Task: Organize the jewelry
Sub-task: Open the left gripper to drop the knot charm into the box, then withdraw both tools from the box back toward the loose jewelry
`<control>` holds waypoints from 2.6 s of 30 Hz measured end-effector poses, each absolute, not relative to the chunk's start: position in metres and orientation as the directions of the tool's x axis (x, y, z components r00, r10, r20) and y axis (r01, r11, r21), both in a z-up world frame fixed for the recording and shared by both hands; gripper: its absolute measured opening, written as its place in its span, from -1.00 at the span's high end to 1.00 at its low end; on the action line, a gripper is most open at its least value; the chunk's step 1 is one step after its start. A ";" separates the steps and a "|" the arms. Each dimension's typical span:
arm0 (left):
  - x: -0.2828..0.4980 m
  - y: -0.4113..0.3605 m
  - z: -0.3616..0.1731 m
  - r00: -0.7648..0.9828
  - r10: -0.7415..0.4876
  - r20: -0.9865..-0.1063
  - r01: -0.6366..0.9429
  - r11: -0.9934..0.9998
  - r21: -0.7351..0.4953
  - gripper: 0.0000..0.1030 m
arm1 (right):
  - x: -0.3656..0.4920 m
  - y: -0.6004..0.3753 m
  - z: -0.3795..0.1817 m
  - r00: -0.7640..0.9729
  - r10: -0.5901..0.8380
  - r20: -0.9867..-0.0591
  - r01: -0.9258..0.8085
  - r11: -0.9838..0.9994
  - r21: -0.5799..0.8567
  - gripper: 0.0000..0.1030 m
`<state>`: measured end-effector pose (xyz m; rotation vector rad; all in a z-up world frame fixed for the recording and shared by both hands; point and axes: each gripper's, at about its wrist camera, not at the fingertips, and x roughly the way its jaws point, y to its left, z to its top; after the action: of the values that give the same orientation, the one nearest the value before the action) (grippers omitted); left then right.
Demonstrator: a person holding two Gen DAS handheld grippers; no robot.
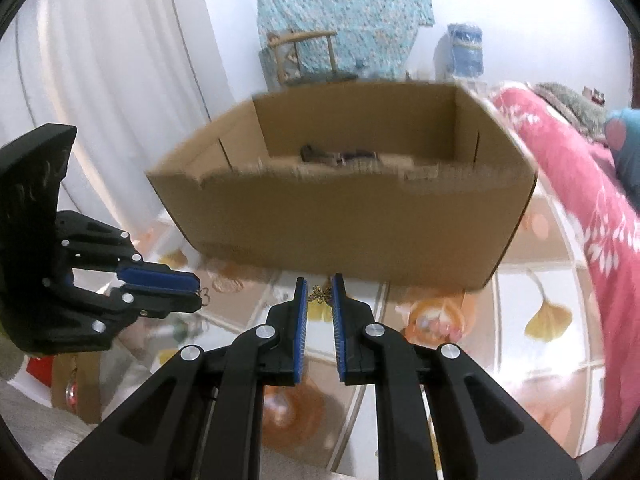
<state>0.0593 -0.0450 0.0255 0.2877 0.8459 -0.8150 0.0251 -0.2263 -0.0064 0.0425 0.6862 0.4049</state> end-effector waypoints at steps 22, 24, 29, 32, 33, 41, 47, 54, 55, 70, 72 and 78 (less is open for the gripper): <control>0.211 -0.071 0.057 0.280 -0.306 -0.910 0.620 0.781 -0.072 0.79 | 0.234 -0.196 0.049 0.259 0.506 -0.823 -0.524 0.789 0.320 0.76; 0.223 -0.073 0.044 0.233 -0.259 -0.938 0.610 0.790 -0.067 0.79 | 0.246 -0.189 0.038 0.232 0.465 -0.855 -0.516 0.803 0.297 0.76; 0.234 -0.068 0.027 0.172 -0.194 -0.966 0.592 0.804 -0.056 0.79 | 0.261 -0.182 0.023 0.208 0.404 -0.891 -0.516 0.819 0.251 0.76; 0.238 -0.067 0.024 0.160 -0.186 -0.969 0.584 0.810 -0.059 0.79 | 0.269 -0.181 0.016 0.192 0.387 -0.902 -0.507 0.826 0.247 0.76; 0.239 -0.067 0.024 0.165 -0.182 -0.969 0.584 0.810 -0.052 0.79 | 0.269 -0.181 0.015 0.191 0.385 -0.903 -0.505 0.827 0.246 0.76; 0.239 -0.066 0.020 0.154 -0.165 -0.974 0.577 0.816 -0.047 0.75 | 0.281 -0.180 0.006 0.180 0.376 -0.909 -0.492 0.835 0.247 0.76; 0.243 -0.062 0.026 0.171 -0.187 -0.967 0.564 0.823 -0.059 0.74 | 0.283 -0.183 0.006 0.190 0.382 -0.905 -0.480 0.840 0.253 0.75; 0.241 -0.053 0.046 0.246 -0.219 -0.944 0.545 0.837 -0.052 0.56 | 0.278 -0.192 0.016 0.212 0.399 -0.892 -0.473 0.840 0.264 0.75; 0.238 -0.051 0.052 0.267 -0.226 -0.937 0.544 0.837 -0.047 0.56 | 0.276 -0.194 0.020 0.220 0.405 -0.887 -0.474 0.839 0.266 0.75; 0.149 -0.006 0.126 0.546 -0.357 -0.758 0.461 0.884 -0.084 -0.39 | 0.162 -0.278 0.109 0.475 0.678 -0.560 -0.549 0.726 0.414 0.45; 0.135 0.005 0.126 0.576 -0.363 -0.732 0.449 0.889 -0.088 -0.50 | 0.139 -0.293 0.103 0.500 0.703 -0.506 -0.545 0.709 0.448 0.45; 0.091 0.022 0.093 0.589 -0.391 -0.707 0.400 0.901 -0.166 -0.59 | 0.089 -0.312 0.047 0.513 0.681 -0.523 -0.443 0.732 0.518 0.45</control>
<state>0.0910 0.0216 0.0927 0.0112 0.8202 -0.4605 0.0891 -0.3121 0.0469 0.3398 0.7741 0.6911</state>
